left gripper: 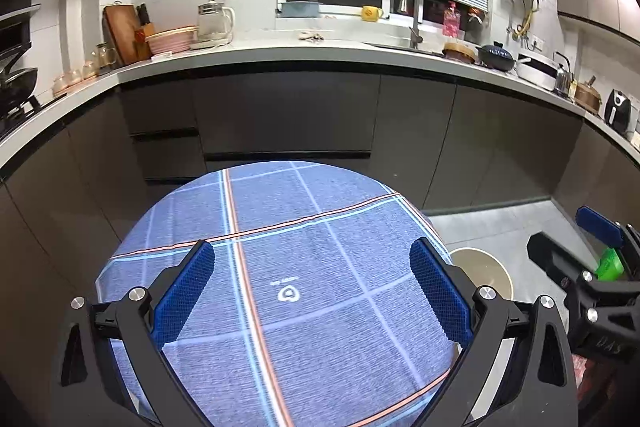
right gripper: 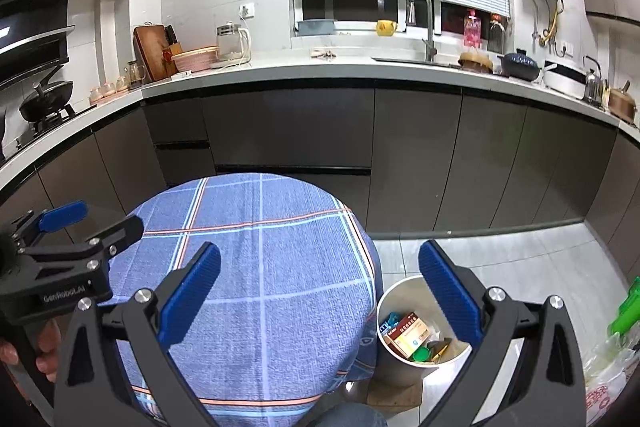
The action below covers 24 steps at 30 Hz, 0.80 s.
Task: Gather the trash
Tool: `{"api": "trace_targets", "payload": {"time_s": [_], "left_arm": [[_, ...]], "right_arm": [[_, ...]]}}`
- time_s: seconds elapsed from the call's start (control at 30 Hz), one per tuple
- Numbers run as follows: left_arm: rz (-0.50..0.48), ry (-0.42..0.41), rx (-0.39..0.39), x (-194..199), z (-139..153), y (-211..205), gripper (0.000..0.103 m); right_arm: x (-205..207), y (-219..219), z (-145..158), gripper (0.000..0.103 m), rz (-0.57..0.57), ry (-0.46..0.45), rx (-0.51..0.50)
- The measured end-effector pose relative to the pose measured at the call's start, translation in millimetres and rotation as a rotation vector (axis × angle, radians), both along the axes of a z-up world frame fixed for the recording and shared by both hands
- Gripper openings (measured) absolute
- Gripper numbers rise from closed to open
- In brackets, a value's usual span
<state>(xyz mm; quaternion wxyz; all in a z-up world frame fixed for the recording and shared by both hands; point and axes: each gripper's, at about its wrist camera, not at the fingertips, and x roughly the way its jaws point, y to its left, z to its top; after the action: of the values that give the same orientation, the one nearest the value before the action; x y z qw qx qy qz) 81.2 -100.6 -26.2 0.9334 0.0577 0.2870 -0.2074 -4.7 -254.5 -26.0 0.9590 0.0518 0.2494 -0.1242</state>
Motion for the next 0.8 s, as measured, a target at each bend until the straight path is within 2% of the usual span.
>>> {"api": "trace_targets", "payload": {"time_s": [0.37, 0.8], "left_arm": [[0.025, -0.016, -0.016, -12, 8, 35, 0.094], [-0.055, 0.005, -0.018, -23, 4, 19, 0.094]], "right_arm": [[-12, 21, 14, 0.100, -0.036, -0.034, -0.022], [-26, 13, 7, 0.100, -0.110, 0.008, -0.018]]}}
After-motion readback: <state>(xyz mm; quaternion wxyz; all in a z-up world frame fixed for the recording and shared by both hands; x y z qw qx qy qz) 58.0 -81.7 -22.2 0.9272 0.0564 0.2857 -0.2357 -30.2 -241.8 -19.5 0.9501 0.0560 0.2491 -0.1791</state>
